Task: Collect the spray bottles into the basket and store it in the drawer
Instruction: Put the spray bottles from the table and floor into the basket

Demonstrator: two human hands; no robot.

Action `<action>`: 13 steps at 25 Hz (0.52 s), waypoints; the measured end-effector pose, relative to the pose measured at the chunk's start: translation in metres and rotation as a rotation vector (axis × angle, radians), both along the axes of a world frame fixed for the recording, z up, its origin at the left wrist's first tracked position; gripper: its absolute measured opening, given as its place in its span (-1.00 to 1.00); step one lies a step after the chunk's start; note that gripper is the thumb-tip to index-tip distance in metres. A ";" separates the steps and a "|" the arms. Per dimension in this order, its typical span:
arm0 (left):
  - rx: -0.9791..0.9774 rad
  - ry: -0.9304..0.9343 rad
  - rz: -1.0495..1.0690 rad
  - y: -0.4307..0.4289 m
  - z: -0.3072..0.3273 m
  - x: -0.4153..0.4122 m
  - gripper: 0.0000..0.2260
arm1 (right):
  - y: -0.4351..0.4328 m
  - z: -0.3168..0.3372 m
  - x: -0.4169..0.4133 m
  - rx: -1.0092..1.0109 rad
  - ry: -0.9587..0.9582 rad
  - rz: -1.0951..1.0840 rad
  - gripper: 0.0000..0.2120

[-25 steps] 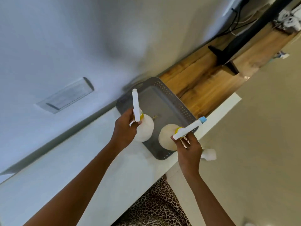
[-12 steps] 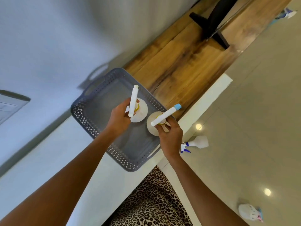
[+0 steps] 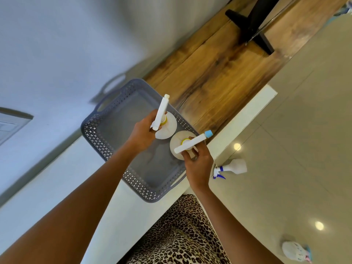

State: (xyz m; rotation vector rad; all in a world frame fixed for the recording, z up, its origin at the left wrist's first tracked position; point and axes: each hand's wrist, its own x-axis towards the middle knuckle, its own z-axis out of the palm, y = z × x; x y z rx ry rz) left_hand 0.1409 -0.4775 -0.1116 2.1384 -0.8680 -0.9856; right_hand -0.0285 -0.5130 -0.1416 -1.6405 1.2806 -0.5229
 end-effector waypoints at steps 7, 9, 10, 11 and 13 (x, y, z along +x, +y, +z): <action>0.097 -0.048 0.262 0.022 -0.004 -0.041 -0.56 | -0.003 0.009 -0.027 0.087 0.085 0.034 -0.43; 0.023 -0.129 0.363 0.036 0.002 -0.067 -0.67 | 0.003 0.016 -0.045 0.086 0.083 0.043 -0.46; -0.062 -0.188 0.400 0.043 0.006 -0.083 -0.73 | 0.006 0.019 -0.058 0.082 0.093 0.042 -0.48; -0.144 -0.231 0.429 0.049 0.011 -0.099 -0.77 | 0.008 0.022 -0.072 0.083 0.107 0.028 -0.50; -0.220 -0.230 0.446 0.060 0.020 -0.134 -0.83 | 0.013 0.026 -0.102 0.083 0.124 -0.013 -0.55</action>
